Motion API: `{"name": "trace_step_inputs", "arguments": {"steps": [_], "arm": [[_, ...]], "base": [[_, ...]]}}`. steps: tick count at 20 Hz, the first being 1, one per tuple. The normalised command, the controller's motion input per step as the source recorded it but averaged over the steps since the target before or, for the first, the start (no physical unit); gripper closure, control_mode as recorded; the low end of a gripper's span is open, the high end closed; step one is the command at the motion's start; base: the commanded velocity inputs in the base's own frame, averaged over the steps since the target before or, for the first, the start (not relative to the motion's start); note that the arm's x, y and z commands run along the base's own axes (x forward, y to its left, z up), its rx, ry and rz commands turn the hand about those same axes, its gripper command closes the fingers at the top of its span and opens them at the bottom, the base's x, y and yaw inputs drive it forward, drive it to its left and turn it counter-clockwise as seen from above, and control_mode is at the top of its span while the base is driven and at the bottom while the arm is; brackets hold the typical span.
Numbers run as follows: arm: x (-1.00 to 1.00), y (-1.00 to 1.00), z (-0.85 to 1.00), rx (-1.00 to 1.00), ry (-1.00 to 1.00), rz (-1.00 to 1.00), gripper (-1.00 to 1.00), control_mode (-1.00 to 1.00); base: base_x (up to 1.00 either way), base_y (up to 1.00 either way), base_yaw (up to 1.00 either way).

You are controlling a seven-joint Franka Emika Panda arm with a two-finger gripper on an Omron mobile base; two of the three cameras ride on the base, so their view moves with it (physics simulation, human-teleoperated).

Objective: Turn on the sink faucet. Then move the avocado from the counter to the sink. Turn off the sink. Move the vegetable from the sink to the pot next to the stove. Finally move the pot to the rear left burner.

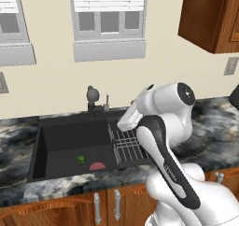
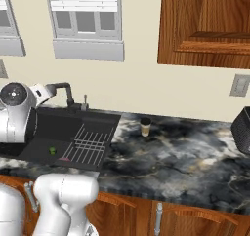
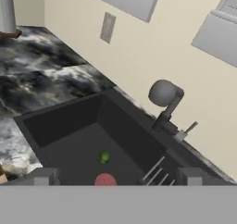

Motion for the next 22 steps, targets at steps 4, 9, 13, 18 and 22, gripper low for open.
{"name": "trace_step_inputs", "arguments": {"steps": [4, 9, 13, 18, 22], "arm": [[-0.13, 0.77, -0.26, -0.19, 0.30, -0.09, -1.00, -1.00], [-0.02, 0.75, -0.32, -0.13, 0.26, -0.10, -1.00, -1.00], [0.00, 0.60, -0.34, -0.04, 0.13, -0.13, -1.00, -1.00], [0.05, 0.35, -0.42, -0.01, 0.00, -0.13, -1.00, -1.00], [0.14, 0.13, -0.51, -0.02, 0.00, -0.08, -1.00, -1.00]], "base": [[0.00, 0.00, 0.00], [0.00, 0.00, 0.00], [0.00, 0.00, 0.00], [0.00, 0.00, 0.00], [0.00, 0.00, 0.00]]}}
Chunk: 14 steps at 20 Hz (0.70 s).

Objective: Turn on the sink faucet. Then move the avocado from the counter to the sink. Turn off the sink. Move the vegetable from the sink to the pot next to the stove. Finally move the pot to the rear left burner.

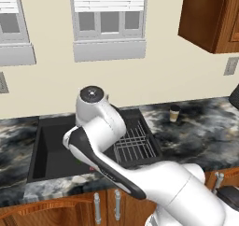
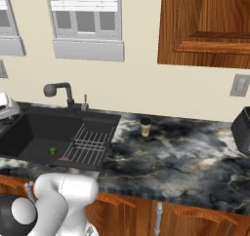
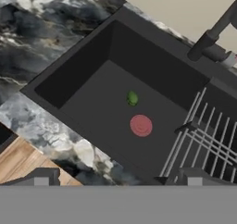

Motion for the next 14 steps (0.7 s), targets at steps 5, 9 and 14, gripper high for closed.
{"name": "trace_step_inputs", "arguments": {"steps": [5, 9, 14], "arm": [[0.27, 0.00, -0.37, 0.00, 0.00, -0.04, -1.00, -1.00], [0.43, 0.00, -0.39, 0.00, 0.02, -0.04, -1.00, -1.00], [0.41, 0.00, -0.51, 0.00, 0.03, -0.03, -1.00, -1.00]], "base": [[0.00, 0.00, 0.00], [0.00, 0.00, 0.00], [0.00, 0.00, 0.00]]}}
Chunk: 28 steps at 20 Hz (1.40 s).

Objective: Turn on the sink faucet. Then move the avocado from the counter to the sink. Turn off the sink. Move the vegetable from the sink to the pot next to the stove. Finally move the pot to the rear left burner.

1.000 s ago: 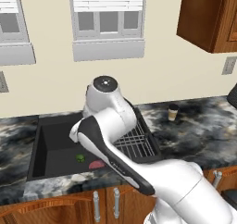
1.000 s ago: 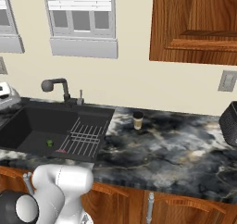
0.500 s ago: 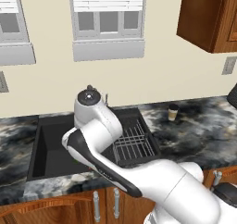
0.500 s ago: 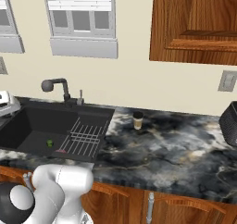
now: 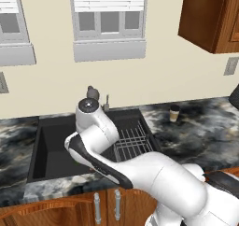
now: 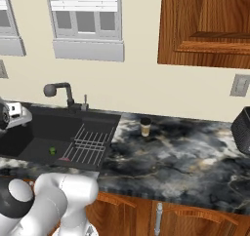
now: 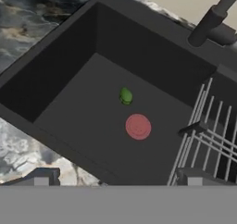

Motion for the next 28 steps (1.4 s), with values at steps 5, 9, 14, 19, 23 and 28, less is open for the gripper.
{"name": "trace_step_inputs", "arguments": {"steps": [5, 9, 14, 19, 23, 28], "arm": [[0.41, 0.00, -0.41, 0.00, 0.06, -0.02, -1.00, -1.00], [0.43, 0.00, -0.37, 0.00, 0.04, -0.02, -1.00, -1.00], [0.23, 0.00, -0.32, 0.00, 0.05, -0.01, -1.00, -1.00], [0.25, 0.00, -0.31, 0.00, 0.03, 0.00, -1.00, -1.00], [0.37, 0.00, -0.32, 0.00, 0.03, -0.01, -1.00, -1.00], [0.33, 0.00, -0.32, 0.00, 0.01, -0.01, -1.00, -1.00]], "base": [[0.00, 0.00, 0.00], [0.00, 0.00, 0.00], [0.00, 0.00, 0.00], [0.00, 0.00, 0.00], [0.00, 0.00, 0.00], [0.00, 0.00, 0.00]]}}
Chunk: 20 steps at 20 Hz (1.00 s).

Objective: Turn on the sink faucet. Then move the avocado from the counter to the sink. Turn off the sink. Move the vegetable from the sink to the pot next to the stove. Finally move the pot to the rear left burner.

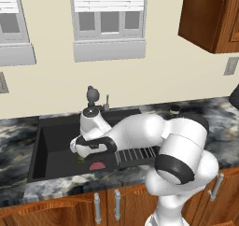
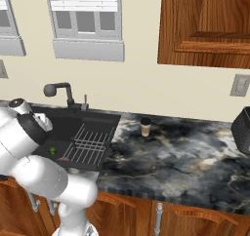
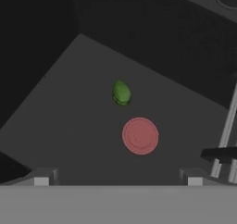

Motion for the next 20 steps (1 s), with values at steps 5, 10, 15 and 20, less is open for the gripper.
{"name": "trace_step_inputs", "arguments": {"steps": [5, 10, 15, 20], "arm": [[0.18, 0.05, -0.36, 0.00, 0.00, -0.02, -1.00, -1.00], [0.17, 0.12, -0.23, 0.00, 0.00, -0.03, -1.00, -1.00], [0.15, 0.11, -0.27, 0.00, 0.01, -0.04, -1.00, -1.00], [0.13, 0.09, -0.28, 0.00, 0.02, -0.05, -1.00, -1.00]], "base": [[0.00, 0.00, 0.00], [0.00, 0.00, 0.00], [0.00, 0.00, 0.00], [0.00, 0.00, 0.00]]}}
